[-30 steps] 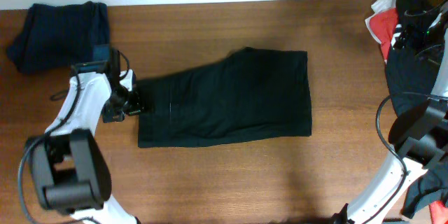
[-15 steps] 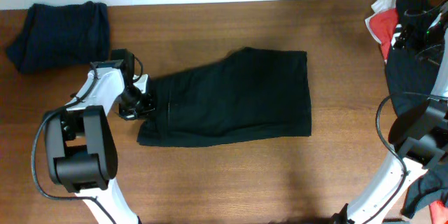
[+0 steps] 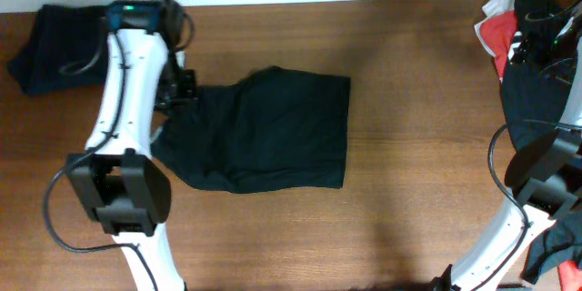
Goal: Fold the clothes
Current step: 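Fold the left half of the shorts over to the right with the left gripper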
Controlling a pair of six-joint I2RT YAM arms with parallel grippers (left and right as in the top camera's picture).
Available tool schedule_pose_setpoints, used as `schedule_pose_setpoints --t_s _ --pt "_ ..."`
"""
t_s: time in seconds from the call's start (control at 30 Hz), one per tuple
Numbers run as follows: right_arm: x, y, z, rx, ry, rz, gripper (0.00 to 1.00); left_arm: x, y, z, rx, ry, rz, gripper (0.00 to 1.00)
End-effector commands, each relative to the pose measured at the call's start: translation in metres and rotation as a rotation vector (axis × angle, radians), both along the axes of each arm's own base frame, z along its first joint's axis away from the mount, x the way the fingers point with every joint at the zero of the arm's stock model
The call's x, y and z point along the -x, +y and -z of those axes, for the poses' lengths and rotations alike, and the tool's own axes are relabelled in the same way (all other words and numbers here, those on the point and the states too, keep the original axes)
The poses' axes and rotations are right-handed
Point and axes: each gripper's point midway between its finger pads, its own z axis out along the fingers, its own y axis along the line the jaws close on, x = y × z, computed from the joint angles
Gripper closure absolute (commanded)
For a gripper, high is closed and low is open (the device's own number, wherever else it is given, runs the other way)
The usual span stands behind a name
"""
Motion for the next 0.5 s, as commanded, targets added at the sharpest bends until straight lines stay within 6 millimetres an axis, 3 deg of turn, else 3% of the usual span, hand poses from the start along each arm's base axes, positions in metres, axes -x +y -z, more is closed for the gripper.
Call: schedule_pose_setpoints --t_s 0.0,0.07,0.2,0.3,0.37,0.47 --pt "-0.002 0.0 -0.012 0.021 -0.024 0.001 0.01 -0.002 -0.088 -0.006 0.174 -0.054 0.128 1.0" --pt "-0.002 0.0 -0.012 0.021 -0.024 0.002 0.01 0.003 -0.148 -0.006 0.209 -0.098 0.272 1.0" --pt "-0.002 0.0 -0.012 0.021 -0.024 0.002 0.01 0.004 -0.218 -0.004 0.26 -0.187 0.408 1.0" --pt "-0.002 0.0 -0.012 0.021 -0.024 0.002 0.01 0.009 -0.255 0.009 0.288 -0.205 0.483 1.0" --pt "-0.002 0.0 -0.012 0.021 -0.024 0.002 0.01 0.007 -0.268 0.019 0.292 -0.207 0.504 1.0" --pt "-0.002 0.0 -0.012 0.021 -0.024 0.002 0.01 0.012 -0.298 0.064 0.339 -0.136 0.534 1.0"
